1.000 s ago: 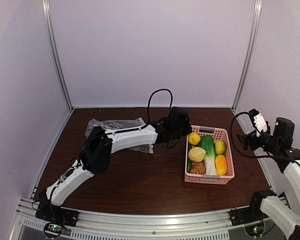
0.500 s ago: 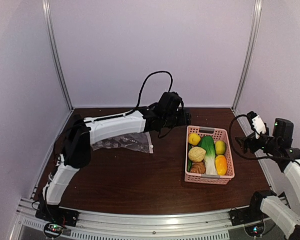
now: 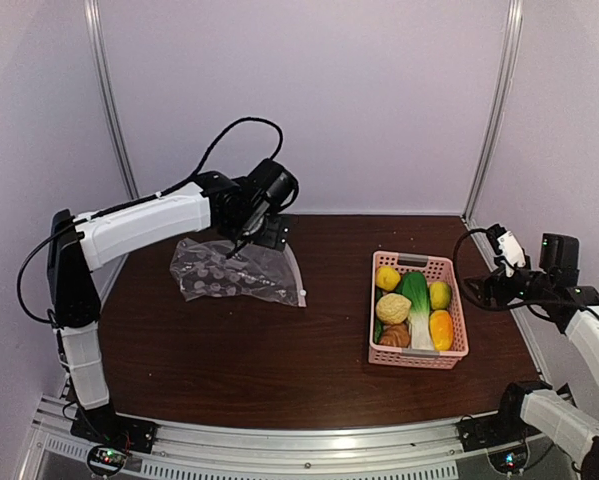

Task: Place the food in the zip-top bag and seal the zipper
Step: Adjust the zipper food storage bag at the center of the board.

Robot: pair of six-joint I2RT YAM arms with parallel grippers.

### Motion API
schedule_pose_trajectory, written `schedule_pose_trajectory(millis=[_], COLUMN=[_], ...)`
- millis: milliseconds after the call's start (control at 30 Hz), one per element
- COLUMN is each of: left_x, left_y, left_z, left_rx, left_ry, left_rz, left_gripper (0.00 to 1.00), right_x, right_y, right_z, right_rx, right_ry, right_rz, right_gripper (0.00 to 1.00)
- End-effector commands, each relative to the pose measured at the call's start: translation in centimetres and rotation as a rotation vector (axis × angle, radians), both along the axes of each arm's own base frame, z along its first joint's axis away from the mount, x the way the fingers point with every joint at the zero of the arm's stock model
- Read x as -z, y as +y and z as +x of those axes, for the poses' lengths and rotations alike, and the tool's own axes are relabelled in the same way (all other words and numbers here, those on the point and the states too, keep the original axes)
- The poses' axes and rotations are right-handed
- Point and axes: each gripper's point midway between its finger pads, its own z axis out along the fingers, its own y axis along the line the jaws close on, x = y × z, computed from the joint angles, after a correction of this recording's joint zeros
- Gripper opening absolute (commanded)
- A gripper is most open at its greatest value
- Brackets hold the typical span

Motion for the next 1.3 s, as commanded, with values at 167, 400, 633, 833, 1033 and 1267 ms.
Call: schedule_pose_trajectory(millis=[167,400,633,833,1033,1267], left_x=[4.4,8.4,12.7,14.7,15.3,14.2], left_y=[11.0,13.6,15.5,13.1,10.4,5.3], left_z=[-3.9,-3.1,1.1,2.7,3.3,1.3], left_rx=[-0.177,-0.193,-0.254,-0.14,-0.025,0.217], left_ry=[0.173,0.259,0.3,0.286,0.25,0.21], left_rz=[0.088,0.011,-0.135,-0.241,-0.338,-0.31], left_gripper=[0.98,0.98,0.87,0.26,0.0,0.0], right_x=[0.1,0.2,0.7,0.9,1.1,0.8], right_y=[0.8,1.0,0.9,0.9,0.9,1.4], right_z=[-0.2,-0.3,-0.1,-0.1,0.0,-0.3], right_rx=[-0.052,-0.06,-0.055,-0.055,-0.059,-0.088], right_ry=[0.039,0.041,0.06,0.064,0.072,0.063], right_rz=[0.03,0.035,0.03,0.031,0.03,0.043], right_gripper=[1.0,1.0,1.0,1.0,0.99,0.99])
